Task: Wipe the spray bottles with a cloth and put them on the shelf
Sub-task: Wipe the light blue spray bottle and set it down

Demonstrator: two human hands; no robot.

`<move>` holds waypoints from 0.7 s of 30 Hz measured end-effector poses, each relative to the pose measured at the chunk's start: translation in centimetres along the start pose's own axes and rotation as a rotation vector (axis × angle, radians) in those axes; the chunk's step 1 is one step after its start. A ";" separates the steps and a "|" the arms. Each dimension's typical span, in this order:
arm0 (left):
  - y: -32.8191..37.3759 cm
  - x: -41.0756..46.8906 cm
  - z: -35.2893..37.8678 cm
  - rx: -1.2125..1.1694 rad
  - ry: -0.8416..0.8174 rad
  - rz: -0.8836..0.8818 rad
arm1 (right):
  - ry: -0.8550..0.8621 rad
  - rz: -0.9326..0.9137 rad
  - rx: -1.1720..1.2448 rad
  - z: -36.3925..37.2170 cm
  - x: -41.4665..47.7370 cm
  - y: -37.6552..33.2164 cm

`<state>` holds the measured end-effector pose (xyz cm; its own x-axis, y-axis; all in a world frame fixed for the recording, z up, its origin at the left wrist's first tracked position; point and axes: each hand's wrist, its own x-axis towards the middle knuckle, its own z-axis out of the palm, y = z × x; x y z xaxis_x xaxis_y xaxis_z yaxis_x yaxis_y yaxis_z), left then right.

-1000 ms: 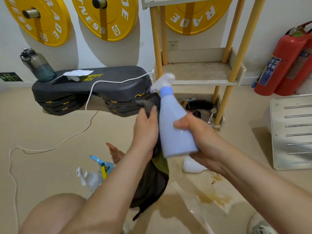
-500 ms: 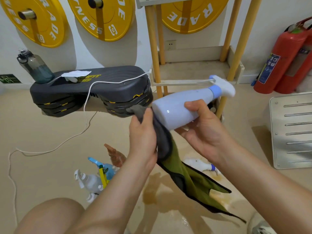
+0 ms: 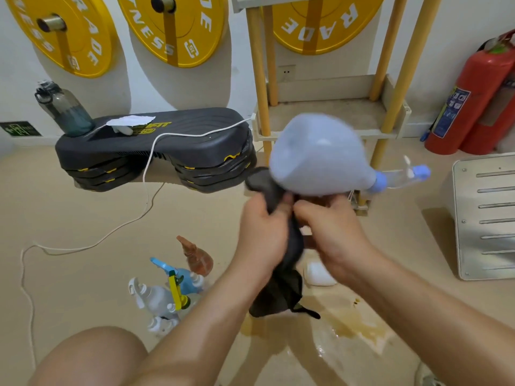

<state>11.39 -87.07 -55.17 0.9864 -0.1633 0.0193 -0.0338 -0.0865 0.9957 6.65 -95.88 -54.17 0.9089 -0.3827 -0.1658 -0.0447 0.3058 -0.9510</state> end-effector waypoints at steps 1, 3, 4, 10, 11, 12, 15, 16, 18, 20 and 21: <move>-0.4 -0.2 0.3 0.036 -0.048 0.009 | 0.054 -0.083 -0.222 -0.4 0.5 -0.1; -1.2 -0.3 0.6 -0.009 -0.083 -0.019 | 0.054 -0.205 -0.565 -1.7 1.6 -0.5; -1.5 -0.2 0.6 -0.054 -0.071 -0.054 | 0.009 -0.232 -0.667 -2.3 1.9 -0.4; -4.2 0.8 1.0 -0.135 -0.134 -0.276 | -0.164 -0.066 -1.057 -5.1 2.2 3.3; -4.7 0.9 1.3 -0.113 -0.140 -0.299 | -0.171 -0.040 -1.063 -6.0 2.3 4.1; -5.3 0.9 1.7 -0.087 -0.135 -0.323 | -0.161 -0.012 -1.074 -7.2 2.5 4.9; -6.9 0.7 3.2 -0.127 -0.069 -0.420 | -0.084 0.146 -1.067 -12.1 3.2 6.8; -7.2 0.6 3.7 -0.138 -0.052 -0.443 | -0.056 0.206 -1.079 -13.9 3.5 7.3; -7.9 0.3 4.5 -0.145 -0.042 -0.459 | -0.012 0.327 -1.140 -17.7 3.7 8.6; -8.9 -0.1 4.9 -0.146 -0.028 -0.457 | -0.073 0.433 -1.262 -20.6 3.5 10.9; -9.4 -0.4 4.9 -0.138 -0.025 -0.469 | -0.127 0.470 -1.321 -21.6 3.3 12.5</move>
<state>10.52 -90.97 -64.93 0.8861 -0.1616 -0.4344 0.4363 -0.0251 0.8994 0.11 -112.12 -72.18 0.7277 -0.3734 -0.5753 -0.6372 -0.6786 -0.3654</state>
